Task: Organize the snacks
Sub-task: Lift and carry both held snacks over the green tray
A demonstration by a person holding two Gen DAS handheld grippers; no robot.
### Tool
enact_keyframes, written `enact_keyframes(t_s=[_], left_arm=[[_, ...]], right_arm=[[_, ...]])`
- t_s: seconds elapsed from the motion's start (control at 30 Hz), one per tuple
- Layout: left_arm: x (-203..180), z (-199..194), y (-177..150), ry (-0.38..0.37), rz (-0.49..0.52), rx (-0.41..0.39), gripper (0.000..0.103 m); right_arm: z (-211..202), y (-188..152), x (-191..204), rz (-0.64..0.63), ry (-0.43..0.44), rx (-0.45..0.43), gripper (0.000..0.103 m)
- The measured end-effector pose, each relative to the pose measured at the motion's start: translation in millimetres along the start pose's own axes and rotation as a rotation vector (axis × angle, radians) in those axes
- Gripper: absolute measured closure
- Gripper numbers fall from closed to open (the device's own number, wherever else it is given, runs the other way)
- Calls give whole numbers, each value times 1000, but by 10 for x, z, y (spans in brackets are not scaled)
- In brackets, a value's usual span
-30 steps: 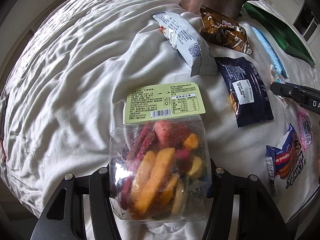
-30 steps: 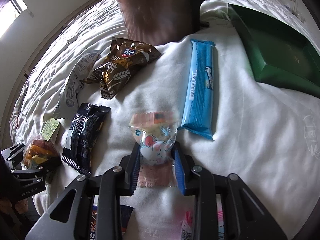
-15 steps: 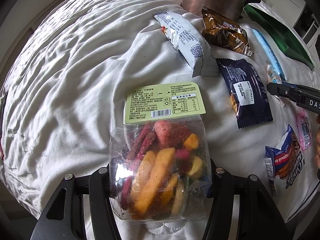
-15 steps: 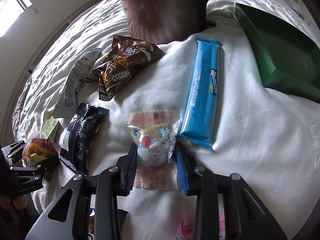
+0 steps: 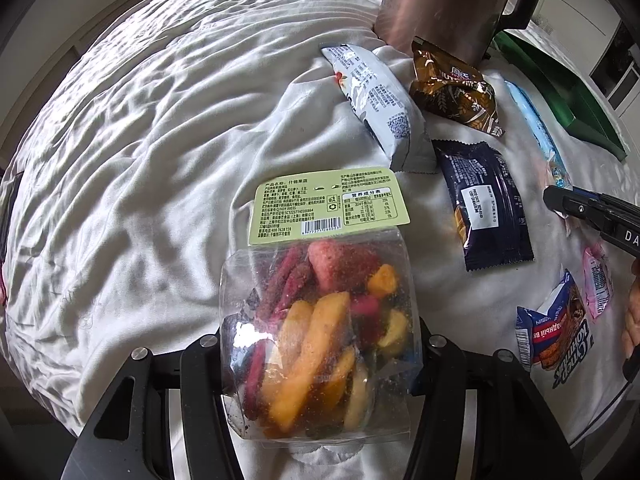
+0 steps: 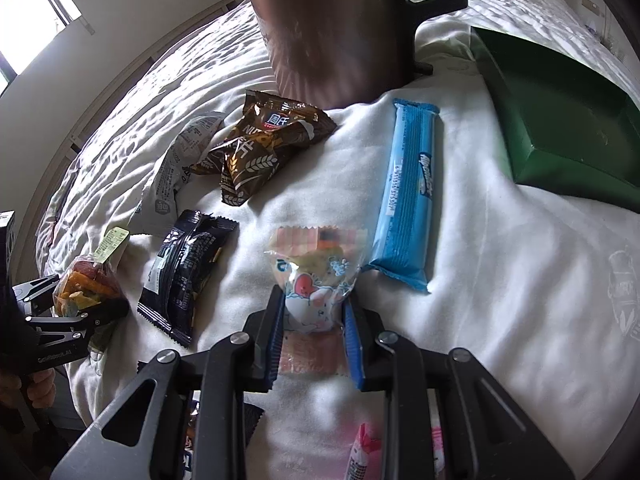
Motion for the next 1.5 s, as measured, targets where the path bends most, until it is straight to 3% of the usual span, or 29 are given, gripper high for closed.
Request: enact_keyframes(t_s=[0.4, 0.6, 0.83, 1.07, 1.3, 1.5], left_arm=[[106, -397, -32, -1, -12, -50, 52], [-79, -821, 249, -19, 22, -123, 52], [-841, -1381, 838, -130, 114, -237, 52], [-1847, -1624, 1463, -235, 206, -299, 52], [-2749, -1451, 2029, -222, 261, -317, 52], [-3275, -1000, 2412, -179, 271, -273, 52]], right_arm=[[-240, -67, 149, 1, 52, -40, 103], [-641, 37, 45, -7, 31, -107, 103], [-1324, 359, -440, 8, -68, -222, 103], [-2005, 779, -1265, 49, -238, -320, 103], [-2182, 1126, -2227, 100, -386, -312, 103], [-2001, 1404, -2826, 129, -431, -278, 103]])
Point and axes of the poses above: each gripper's, at about its wrist camera, not at the fingertips, and z roughly the way its jaws point, x to its left, y to its top, the point moved 10 cm from there along z, roughly the way its jaws point, and after that the axes turned 12 degrees about y, right-handed, at the moved point
